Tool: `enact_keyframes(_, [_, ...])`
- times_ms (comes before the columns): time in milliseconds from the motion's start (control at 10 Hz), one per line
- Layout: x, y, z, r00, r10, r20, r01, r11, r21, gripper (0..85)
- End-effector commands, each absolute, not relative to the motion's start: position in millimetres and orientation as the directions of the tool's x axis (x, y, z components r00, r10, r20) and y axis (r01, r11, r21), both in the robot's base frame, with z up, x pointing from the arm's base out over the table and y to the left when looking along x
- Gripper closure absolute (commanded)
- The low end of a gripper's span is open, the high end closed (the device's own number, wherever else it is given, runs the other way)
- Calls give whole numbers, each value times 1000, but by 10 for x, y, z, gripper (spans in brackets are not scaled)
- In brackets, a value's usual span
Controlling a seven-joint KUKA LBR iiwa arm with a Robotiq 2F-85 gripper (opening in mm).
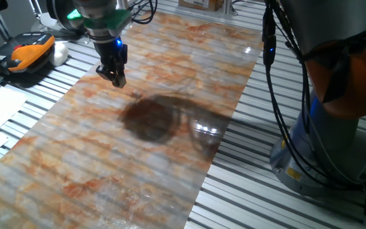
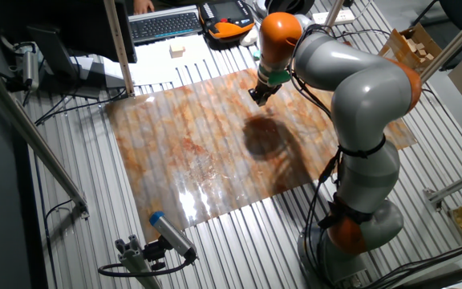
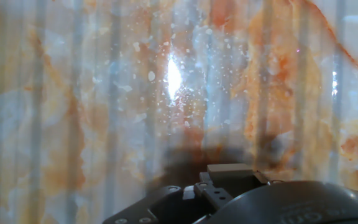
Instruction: Pick up one small block
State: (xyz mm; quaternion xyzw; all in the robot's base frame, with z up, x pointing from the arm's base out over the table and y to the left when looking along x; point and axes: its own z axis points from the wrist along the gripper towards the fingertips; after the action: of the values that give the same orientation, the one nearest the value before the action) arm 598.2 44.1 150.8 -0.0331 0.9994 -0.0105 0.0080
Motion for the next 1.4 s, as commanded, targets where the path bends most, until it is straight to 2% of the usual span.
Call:
enact_keyframes(0, [5981,432,1511,-998,-66,-13,-66,998,-22,850])
enact_keyframes(300, [5975,390,1499,-999,-48,-2,-48,999,5,850])
enact_keyframes(1300, [5975,329,1512,-997,-79,3,-79,997,-28,850])
